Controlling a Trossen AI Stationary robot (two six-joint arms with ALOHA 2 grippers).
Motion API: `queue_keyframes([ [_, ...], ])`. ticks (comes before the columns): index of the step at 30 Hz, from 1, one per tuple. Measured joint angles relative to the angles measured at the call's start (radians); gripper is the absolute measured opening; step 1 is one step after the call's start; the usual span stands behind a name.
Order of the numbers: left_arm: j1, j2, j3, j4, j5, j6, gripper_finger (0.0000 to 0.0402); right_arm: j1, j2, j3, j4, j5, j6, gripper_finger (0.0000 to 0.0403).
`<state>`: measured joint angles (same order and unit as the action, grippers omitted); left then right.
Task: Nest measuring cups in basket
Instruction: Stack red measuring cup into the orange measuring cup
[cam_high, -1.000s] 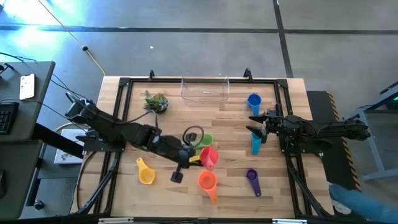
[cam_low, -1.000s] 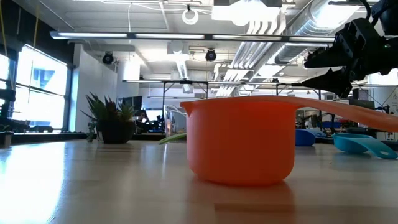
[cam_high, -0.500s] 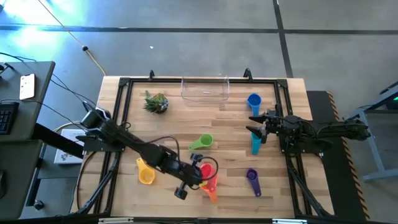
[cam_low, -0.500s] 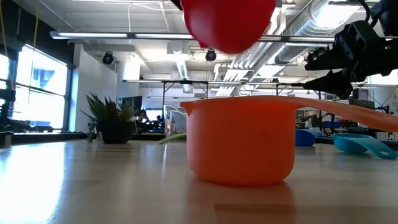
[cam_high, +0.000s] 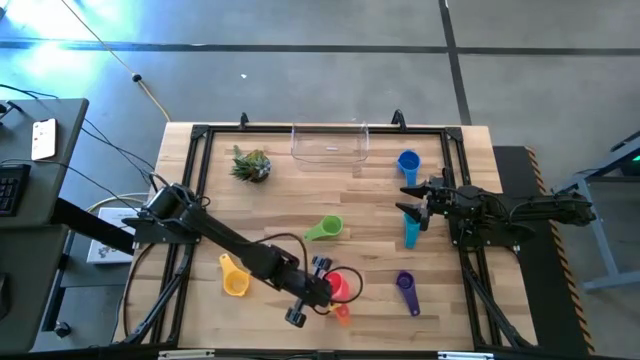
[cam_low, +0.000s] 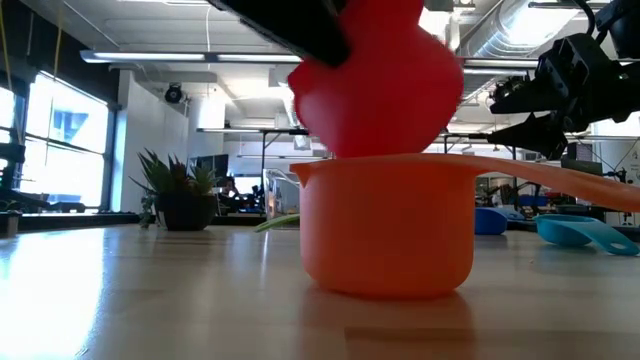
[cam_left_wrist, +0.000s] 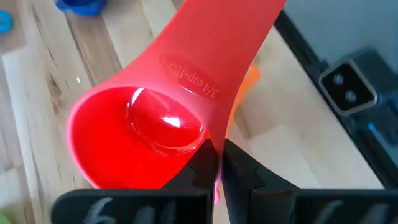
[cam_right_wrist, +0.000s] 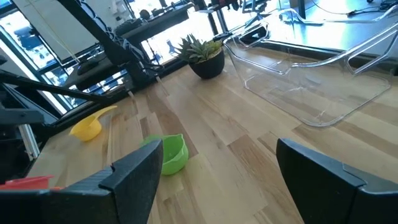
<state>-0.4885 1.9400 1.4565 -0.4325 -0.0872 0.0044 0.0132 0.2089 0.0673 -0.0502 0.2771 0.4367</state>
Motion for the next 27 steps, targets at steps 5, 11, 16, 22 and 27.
queue_keyframes([
  [5,0.000,-0.001,0.003,-0.029,-0.001,0.000,0.0005,0.000,0.000,0.000,-0.003,0.000,0.000,0.0304],
  [11,0.002,-0.001,0.003,-0.048,0.005,0.006,0.0005,0.000,0.000,0.000,-0.007,0.000,0.000,0.0304],
  [16,0.011,-0.001,0.003,-0.054,0.039,0.009,0.0005,0.000,0.000,0.000,-0.006,0.000,0.000,0.0304],
  [22,0.015,-0.001,0.003,-0.068,0.027,0.050,0.0005,0.000,0.000,0.000,-0.006,0.000,0.000,0.0304],
  [27,0.021,-0.001,0.003,-0.071,0.042,0.051,0.0005,0.000,0.000,0.000,-0.006,0.000,0.000,0.0304],
])
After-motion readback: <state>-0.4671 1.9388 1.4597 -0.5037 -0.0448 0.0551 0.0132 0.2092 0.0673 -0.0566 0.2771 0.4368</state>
